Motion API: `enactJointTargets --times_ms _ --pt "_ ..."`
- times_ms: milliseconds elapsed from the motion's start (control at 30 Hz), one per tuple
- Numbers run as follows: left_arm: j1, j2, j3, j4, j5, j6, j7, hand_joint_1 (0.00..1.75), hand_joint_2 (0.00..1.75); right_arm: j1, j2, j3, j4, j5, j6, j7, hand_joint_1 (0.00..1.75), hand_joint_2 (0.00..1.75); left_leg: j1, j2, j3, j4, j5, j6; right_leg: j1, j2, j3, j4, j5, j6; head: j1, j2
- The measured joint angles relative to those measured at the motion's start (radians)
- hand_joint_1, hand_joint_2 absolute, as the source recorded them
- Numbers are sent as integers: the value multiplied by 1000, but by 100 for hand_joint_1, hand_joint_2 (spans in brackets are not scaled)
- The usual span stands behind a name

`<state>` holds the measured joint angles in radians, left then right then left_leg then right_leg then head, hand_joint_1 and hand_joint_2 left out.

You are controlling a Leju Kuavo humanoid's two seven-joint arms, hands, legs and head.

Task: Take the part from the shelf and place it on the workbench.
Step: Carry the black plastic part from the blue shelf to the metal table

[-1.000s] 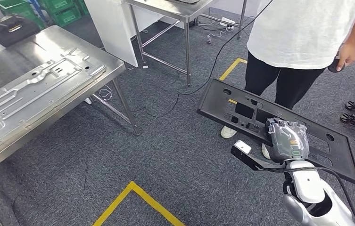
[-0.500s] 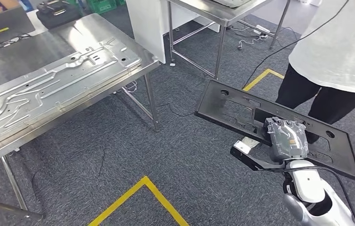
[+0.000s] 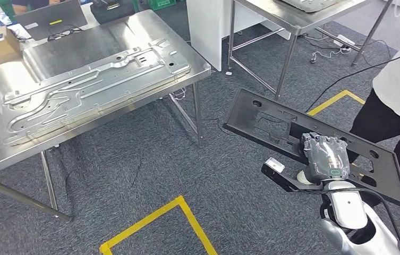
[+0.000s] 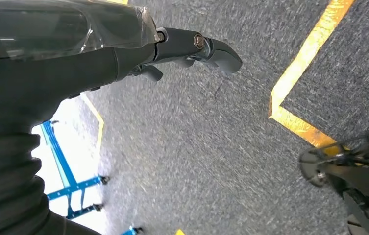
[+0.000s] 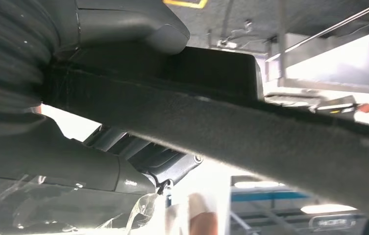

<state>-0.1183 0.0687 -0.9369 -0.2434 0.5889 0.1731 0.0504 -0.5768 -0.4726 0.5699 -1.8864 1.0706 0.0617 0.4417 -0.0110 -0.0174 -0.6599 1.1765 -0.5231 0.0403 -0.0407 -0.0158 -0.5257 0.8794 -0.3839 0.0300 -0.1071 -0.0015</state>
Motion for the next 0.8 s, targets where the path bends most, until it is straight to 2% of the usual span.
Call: enactJointTargets --times_ms 33,67,100,133,167,200,233,267,333,367,400,467,500,533,567,600,633,667,700,733,767,800 --pt "0 0 0 0 -1 0 0 0 175 1 0 0 0 0 3 0 175 175 2 1 -17 26 -2 -1 1 -11 2 0 -3 0 0 0" --pt "1 0 0 0 -1 0 0 0 175 1 0 0 0 0 5 0 175 175 2 2 -11 5 17 1 2 -22 6 0 -6 1 0 0" --pt "1 0 -1 0 -2 0 0 0 175 1 0 0 0 0 7 0 175 175 0 8 18 -57 52 6 2 -32 12 -1 -9 2 0 0" --pt "1 0 -1 0 -2 0 0 0 175 1 0 0 -1 -1 8 0 175 175 -5 25 62 -144 95 14 2 -42 21 -4 -12 3 0 0" --pt "0 0 0 0 -3 2 0 0 175 1 0 0 -2 -1 8 0 175 175 -13 54 104 -230 131 23 3 -52 29 -6 -16 6 0 0" --pt "-2 1 0 0 -4 3 0 0 175 1 0 -1 -2 -1 8 0 175 175 -20 79 135 -291 154 31 4 -60 36 -9 -19 9 0 0" --pt "-3 2 0 0 -5 4 0 0 175 1 -1 -1 -3 -1 8 0 175 175 -26 97 150 -324 165 37 6 -69 40 -10 -22 14 0 0" --pt "-4 2 -1 0 -6 5 0 0 175 1 0 -1 -3 -1 9 1 175 175 -30 100 153 -335 166 40 7 -79 44 -12 -26 19 0 0" --pt "-3 2 -1 0 -8 6 -1 0 175 -1 0 -2 -4 -1 10 1 175 175 -26 78 161 -342 169 40 7 -90 55 -12 -36 30 0 0" --pt "-2 2 -1 0 -10 6 -2 0 175 -2 -1 -3 -5 -1 10 1 175 175 -22 66 169 -347 171 41 7 -77 52 7 -52 34 0 0" --pt "-2 2 -1 0 -10 6 -2 0 175 -3 -1 -4 -6 -1 11 1 175 175 -19 55 177 -351 174 43 7 -54 35 51 -78 36 0 0" --pt "-6 2 -1 0 -11 7 -3 0 175 0 -4 -5 -6 -2 11 1 175 175 -17 31 182 -351 173 50 8 -6 -45 208 -149 36 1 0" --pt "-7 2 -1 0 -11 7 -3 0 175 2 -5 -6 -6 -2 12 1 175 175 -17 18 183 -350 173 52 10 3 -88 283 -173 37 1 0" --pt "-8 2 -2 0 -11 7 -3 0 175 4 -5 -6 -6 -2 13 1 175 175 -18 3 184 -350 171 53 12 7 -118 326 -177 36 1 0" --pt "-6 1 -2 0 -11 7 -3 0 175 6 -6 -6 -6 -2 13 1 175 175 -19 -13 187 -349 169 53 13 9 -125 323 -157 36 1 0" --pt "-5 1 -2 0 -11 6 -3 0 175 6 -6 -6 -6 -2 13 1 175 175 -19 -28 192 -348 166 52 13 13 -110 272 -116 34 1 0" --pt "-3 1 -2 0 -11 6 -3 0 175 6 -6 -7 -6 -2 13 1 175 175 -18 -42 196 -346 162 50 12 28 -79 192 -66 33 1 0" --pt "-3 0 -2 0 -11 6 -3 0 175 5 -6 -7 -6 -2 14 1 175 175 -20 -56 199 -343 158 46 11 53 -45 108 -24 31 1 0" --pt "-4 0 -2 0 -11 6 -3 0 175 5 -7 -8 -7 -3 14 1 175 175 -20 -68 199 -341 153 43 8 75 -18 42 5 29 1 0" --pt "-5 0 -2 0 -11 6 -3 0 175 4 -8 -9 -7 -3 15 1 175 175 -20 -80 197 -339 150 39 7 90 -4 5 16 26 1 0" --pt "-5 0 -2 0 -11 7 -3 0 175 4 -8 -9 -7 -3 16 1 175 175 -20 -91 194 -339 149 36 8 92 2 -8 15 22 1 0" --pt "-4 0 -2 0 -11 7 -3 0 175 3 -8 -9 -7 -3 16 1 175 175 -17 -102 192 -340 149 32 8 79 3 -11 14 17 1 0"
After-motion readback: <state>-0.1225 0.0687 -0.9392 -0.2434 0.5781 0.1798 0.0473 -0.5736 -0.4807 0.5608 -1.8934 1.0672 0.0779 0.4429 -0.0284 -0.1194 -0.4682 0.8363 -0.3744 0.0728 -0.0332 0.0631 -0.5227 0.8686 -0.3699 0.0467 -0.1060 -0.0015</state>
